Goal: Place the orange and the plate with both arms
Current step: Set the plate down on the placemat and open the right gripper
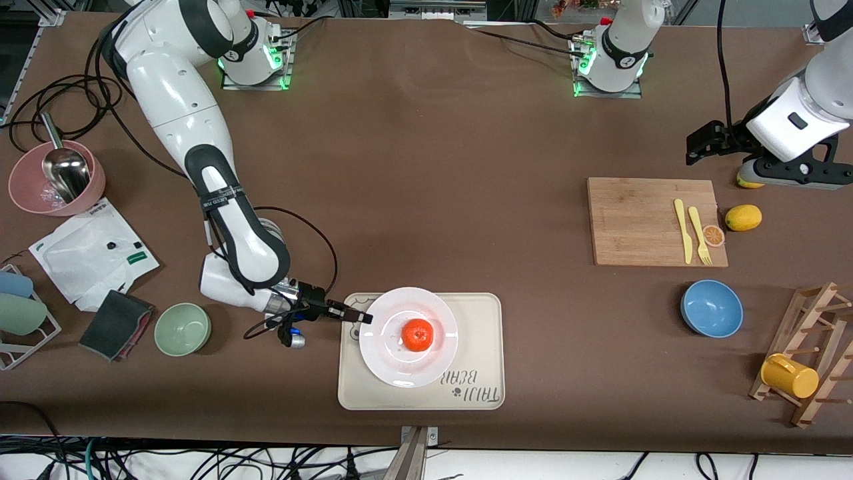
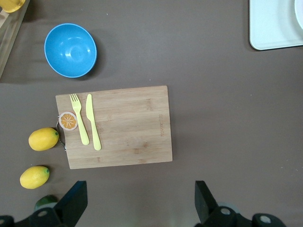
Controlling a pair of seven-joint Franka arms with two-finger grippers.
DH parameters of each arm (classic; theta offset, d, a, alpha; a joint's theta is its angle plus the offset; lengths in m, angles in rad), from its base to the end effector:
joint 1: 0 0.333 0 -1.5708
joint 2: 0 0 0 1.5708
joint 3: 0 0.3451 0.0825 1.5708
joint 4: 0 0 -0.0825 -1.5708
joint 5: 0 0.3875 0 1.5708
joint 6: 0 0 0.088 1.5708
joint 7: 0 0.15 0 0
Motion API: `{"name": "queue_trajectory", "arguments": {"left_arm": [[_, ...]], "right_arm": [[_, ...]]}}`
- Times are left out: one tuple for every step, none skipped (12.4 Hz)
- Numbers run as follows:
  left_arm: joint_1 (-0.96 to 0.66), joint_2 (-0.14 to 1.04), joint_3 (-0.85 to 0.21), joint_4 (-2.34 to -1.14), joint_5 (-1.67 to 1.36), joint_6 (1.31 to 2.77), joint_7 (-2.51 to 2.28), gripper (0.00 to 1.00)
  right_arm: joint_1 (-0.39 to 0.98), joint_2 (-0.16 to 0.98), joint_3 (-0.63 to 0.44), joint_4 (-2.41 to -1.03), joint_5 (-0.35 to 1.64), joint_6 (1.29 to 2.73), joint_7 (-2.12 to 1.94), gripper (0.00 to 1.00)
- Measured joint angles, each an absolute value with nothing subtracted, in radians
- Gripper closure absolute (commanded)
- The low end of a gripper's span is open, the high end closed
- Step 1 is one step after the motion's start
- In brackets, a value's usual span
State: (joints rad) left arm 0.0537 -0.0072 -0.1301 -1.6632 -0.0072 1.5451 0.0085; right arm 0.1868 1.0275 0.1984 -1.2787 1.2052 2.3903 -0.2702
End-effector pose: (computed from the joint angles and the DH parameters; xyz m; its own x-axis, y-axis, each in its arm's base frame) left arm 0.5423 -0.0428 0.5691 0.9903 -0.0844 -0.1107 -0.0841 -0.9964 0.0072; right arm 0.7458 0.2960 0.1341 0.9457 -0.2849 -0.1565 -0.2852 -0.4965 -0.8199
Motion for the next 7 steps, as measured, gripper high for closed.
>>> {"name": "queue_trajectory", "arguments": {"left_arm": [[0.054,-0.007,-0.13,-1.663,-0.007,1.545,0.008,0.0],[0.054,-0.007,-0.13,-1.663,-0.007,1.545,0.008,0.0],[0.054,-0.007,-0.13,-1.663,-0.007,1.545,0.008,0.0],[0.054,-0.007,-0.13,-1.663,-0.007,1.545,0.008,0.0],[0.054,-0.007,-0.13,-1.663,-0.007,1.545,0.008,0.0],[0.054,-0.007,-0.13,-1.663,-0.007,1.545,0.008,0.0],[0.054,-0.007,-0.13,-1.663,-0.007,1.545,0.008,0.0]], "right_arm": [[0.19,1.028,0.198,-1.278,1.205,2.39,-0.264,0.56],[0.192,1.028,0.198,-1.278,1.205,2.39,-0.261,0.55],[0.193,1.028,0.198,-1.278,1.205,2.39,-0.256,0.55],[0.193,1.028,0.198,-1.278,1.205,2.39,-0.253,0.55],[0.193,1.028,0.196,-1.278,1.204,2.39,-0.252,0.55],[0.192,1.028,0.195,-1.277,1.196,2.39,-0.252,0.55],[0.19,1.028,0.194,-1.275,1.176,2.39,-0.249,0.55]]}}
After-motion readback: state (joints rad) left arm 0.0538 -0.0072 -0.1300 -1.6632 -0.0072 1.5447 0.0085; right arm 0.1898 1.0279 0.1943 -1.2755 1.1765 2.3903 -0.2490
